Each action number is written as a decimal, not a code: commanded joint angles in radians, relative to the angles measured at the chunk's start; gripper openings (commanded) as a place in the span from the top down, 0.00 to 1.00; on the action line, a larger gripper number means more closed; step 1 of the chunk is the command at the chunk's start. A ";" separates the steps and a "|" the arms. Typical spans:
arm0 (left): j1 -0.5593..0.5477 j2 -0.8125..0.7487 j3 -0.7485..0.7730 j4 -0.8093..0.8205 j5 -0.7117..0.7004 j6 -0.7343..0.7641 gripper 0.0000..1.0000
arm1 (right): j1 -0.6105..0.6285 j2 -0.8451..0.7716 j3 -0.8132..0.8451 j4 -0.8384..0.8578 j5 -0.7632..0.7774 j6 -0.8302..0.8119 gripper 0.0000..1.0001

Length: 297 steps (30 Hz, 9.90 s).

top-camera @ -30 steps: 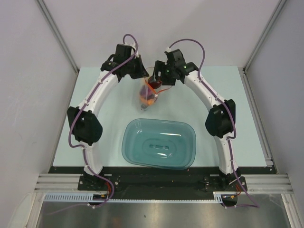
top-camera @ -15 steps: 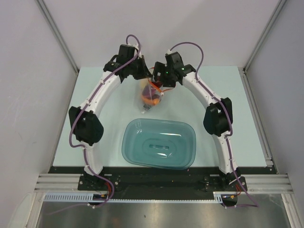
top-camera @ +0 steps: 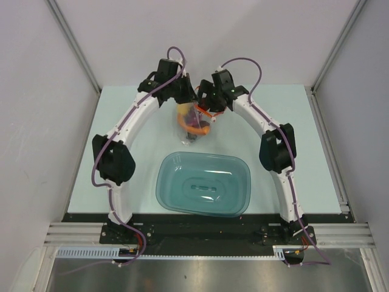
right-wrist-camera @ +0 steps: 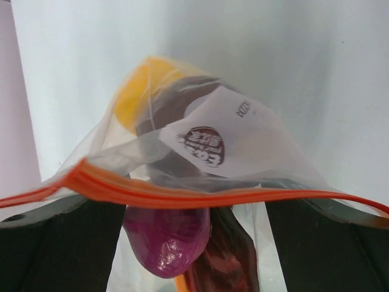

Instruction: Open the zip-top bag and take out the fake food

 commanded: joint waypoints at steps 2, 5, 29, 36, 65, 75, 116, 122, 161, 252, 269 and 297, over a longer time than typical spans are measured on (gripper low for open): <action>-0.021 -0.005 0.049 0.010 0.022 -0.015 1.00 | -0.029 0.031 -0.005 0.092 -0.027 0.125 0.06; -0.023 -0.010 0.035 0.011 0.021 -0.012 1.00 | -0.029 0.054 0.029 0.082 -0.024 0.122 0.07; -0.040 -0.021 0.006 0.007 0.038 0.016 1.00 | -0.062 0.122 -0.002 0.279 -0.200 0.372 0.26; -0.040 -0.030 -0.003 0.005 0.036 0.028 1.00 | -0.070 0.122 -0.003 0.299 -0.211 0.343 0.53; 0.039 -0.143 -0.150 0.097 0.024 0.002 1.00 | -0.003 -0.303 -0.170 -0.027 -0.109 -0.163 1.00; 0.056 -0.166 -0.192 0.111 0.032 0.030 1.00 | 0.005 -0.660 -0.443 -0.234 -0.065 -0.286 0.99; 0.051 -0.170 -0.207 0.091 0.047 0.089 1.00 | 0.223 -0.584 -0.967 -0.469 -0.263 -0.324 0.29; 0.051 -0.168 -0.209 0.100 0.051 0.080 1.00 | 0.223 -0.607 -0.967 -0.480 -0.244 -0.329 0.00; 0.034 -0.182 -0.198 0.105 0.061 0.040 1.00 | 0.025 -0.173 -0.097 0.019 -0.259 -0.141 0.57; 0.060 -0.185 -0.279 0.152 0.108 0.051 1.00 | 0.243 -0.766 -0.947 -0.186 -0.150 -0.454 0.69; 0.063 -0.186 -0.290 0.157 0.110 0.043 1.00 | 0.273 -0.593 -0.964 -0.135 -0.090 -0.497 0.44; 0.072 -0.183 -0.288 0.157 0.125 0.048 1.00 | 0.258 -0.791 -0.675 -0.063 0.120 -0.448 0.03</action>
